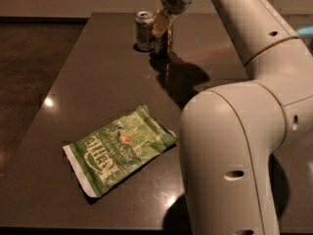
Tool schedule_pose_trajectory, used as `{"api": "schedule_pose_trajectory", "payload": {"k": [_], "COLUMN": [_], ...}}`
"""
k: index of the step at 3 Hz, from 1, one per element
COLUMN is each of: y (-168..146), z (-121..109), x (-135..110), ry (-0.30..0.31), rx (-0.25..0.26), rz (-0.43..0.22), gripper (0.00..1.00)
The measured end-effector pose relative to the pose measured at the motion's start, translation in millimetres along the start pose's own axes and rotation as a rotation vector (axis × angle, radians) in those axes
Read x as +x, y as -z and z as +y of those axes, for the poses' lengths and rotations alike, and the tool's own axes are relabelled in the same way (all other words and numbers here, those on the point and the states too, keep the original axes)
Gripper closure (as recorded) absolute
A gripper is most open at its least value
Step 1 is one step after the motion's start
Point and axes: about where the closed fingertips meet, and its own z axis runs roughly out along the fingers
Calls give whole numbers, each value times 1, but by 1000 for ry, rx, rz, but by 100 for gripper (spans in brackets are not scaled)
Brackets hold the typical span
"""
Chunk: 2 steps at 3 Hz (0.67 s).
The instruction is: Move orange can near 7up can
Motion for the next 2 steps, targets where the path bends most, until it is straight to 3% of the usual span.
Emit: {"api": "schedule_pose_trajectory", "payload": {"k": [1,2], "y": [-4,-4], "z": [1,1], "x": [-1,-1], "ry": [1,1], "rx": [-3,-3], "rz": [1,1], "gripper": [0,0]}}
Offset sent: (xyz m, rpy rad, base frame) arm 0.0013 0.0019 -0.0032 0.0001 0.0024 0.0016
